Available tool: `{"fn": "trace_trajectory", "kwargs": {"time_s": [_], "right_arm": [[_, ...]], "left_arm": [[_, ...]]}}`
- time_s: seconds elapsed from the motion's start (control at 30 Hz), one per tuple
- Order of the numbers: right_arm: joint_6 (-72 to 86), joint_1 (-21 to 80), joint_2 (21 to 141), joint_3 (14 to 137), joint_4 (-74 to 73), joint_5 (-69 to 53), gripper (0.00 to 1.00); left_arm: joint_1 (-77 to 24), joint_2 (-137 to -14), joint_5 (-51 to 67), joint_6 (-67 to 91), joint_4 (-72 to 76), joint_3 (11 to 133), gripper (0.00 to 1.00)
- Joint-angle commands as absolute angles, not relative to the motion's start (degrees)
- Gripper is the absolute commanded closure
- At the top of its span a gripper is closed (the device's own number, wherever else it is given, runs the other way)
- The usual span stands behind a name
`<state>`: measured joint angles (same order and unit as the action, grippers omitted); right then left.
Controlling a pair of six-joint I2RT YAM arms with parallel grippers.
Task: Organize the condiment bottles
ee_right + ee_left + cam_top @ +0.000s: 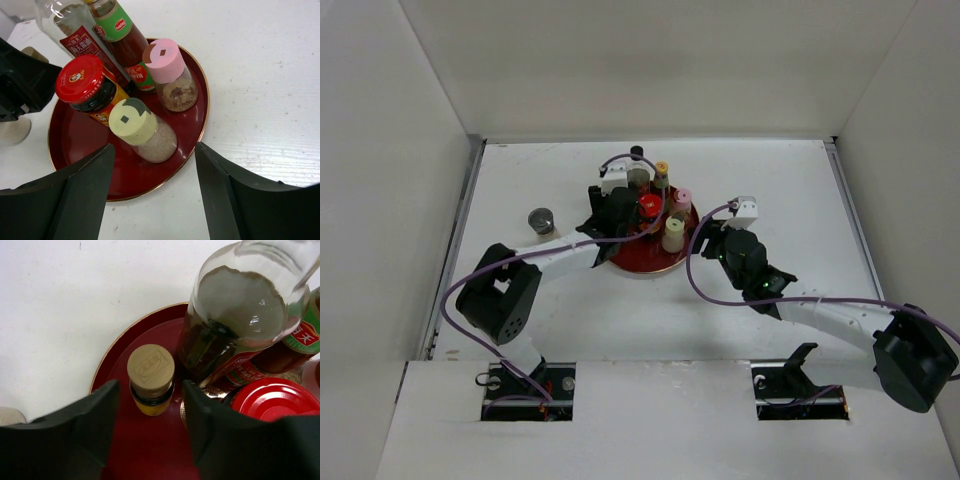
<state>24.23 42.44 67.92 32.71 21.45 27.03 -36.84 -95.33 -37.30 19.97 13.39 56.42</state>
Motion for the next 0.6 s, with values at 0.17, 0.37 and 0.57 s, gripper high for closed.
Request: {"fn": "trace_trajectory", "kwargs": {"time_s": [0.17, 0.37, 0.57], "right_arm": [[24.3, 42.1, 68.0, 32.8, 24.9, 26.8, 0.28], [24.4, 42.1, 67.6, 32.6, 24.9, 26.8, 0.28], [24.6, 42.0, 67.5, 32.6, 24.9, 26.6, 0.28]], "left_arm": [[-37.0, -91.1, -39.2, 20.7, 18.5, 53.3, 0.27], [-37.5, -83.2, -38.9, 20.5, 15.0, 52.6, 0.16], [-39.9, -69.8, -40.4, 21.9, 6.7, 48.2, 0.13]]}}
